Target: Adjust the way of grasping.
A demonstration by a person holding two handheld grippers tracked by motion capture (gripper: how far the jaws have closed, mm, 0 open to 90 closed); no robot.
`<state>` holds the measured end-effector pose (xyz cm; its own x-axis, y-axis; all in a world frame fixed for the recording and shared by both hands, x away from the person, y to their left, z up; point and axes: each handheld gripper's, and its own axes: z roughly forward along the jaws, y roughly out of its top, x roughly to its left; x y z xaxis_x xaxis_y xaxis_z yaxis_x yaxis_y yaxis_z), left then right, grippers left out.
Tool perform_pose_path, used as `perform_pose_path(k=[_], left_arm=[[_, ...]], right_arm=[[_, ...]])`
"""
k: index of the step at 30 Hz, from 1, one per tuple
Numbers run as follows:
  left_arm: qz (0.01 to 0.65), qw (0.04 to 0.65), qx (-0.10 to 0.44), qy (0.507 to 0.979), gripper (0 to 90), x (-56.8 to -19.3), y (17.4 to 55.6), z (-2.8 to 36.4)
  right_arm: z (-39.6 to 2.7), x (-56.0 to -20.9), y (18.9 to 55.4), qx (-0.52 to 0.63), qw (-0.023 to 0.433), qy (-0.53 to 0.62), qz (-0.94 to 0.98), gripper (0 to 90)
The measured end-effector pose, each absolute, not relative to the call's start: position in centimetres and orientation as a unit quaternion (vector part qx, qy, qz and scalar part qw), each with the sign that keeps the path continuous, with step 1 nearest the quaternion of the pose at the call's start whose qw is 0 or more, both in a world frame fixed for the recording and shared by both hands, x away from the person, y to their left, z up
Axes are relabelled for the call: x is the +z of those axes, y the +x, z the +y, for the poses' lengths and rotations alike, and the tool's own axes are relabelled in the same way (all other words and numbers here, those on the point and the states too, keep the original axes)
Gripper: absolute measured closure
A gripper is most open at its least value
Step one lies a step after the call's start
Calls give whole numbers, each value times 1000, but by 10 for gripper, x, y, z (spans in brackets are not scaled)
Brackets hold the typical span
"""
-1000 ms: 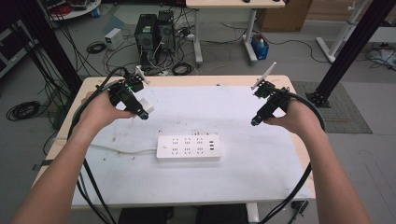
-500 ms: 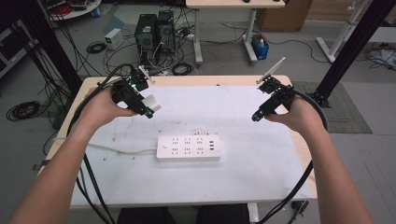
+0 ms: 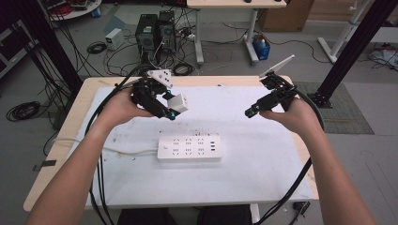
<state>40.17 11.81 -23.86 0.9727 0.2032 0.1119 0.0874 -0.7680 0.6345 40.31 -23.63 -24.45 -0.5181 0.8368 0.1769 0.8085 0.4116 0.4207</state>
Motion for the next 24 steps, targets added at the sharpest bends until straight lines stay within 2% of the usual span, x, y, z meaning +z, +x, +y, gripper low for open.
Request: perform_pose_path(k=[1, 3, 9, 14, 19, 21, 24], left_arm=[[78, 332, 87, 936, 426, -239, 402, 118], [68, 346, 87, 932, 426, -242, 402, 110], [42, 361, 94, 927, 426, -249, 402, 92], [29, 358, 101, 928, 426, -254, 402, 79], [23, 366, 104, 924, 426, -255, 399, 69], [18, 368, 106, 923, 426, -255, 398, 66], [14, 369, 108, 923, 426, -254, 397, 63]], right_arm=[[-236, -245, 403, 233, 30, 490, 840, 122], [-234, -243, 402, 272, -12, 497, 824, 122], [-226, -244, 402, 363, -100, 502, 779, 122], [-210, -249, 404, 396, -153, 494, 759, 122], [-191, -252, 407, 395, -170, 489, 759, 125], [-184, -253, 408, 399, -177, 485, 758, 181], [-178, -253, 409, 405, -184, 481, 756, 181]])
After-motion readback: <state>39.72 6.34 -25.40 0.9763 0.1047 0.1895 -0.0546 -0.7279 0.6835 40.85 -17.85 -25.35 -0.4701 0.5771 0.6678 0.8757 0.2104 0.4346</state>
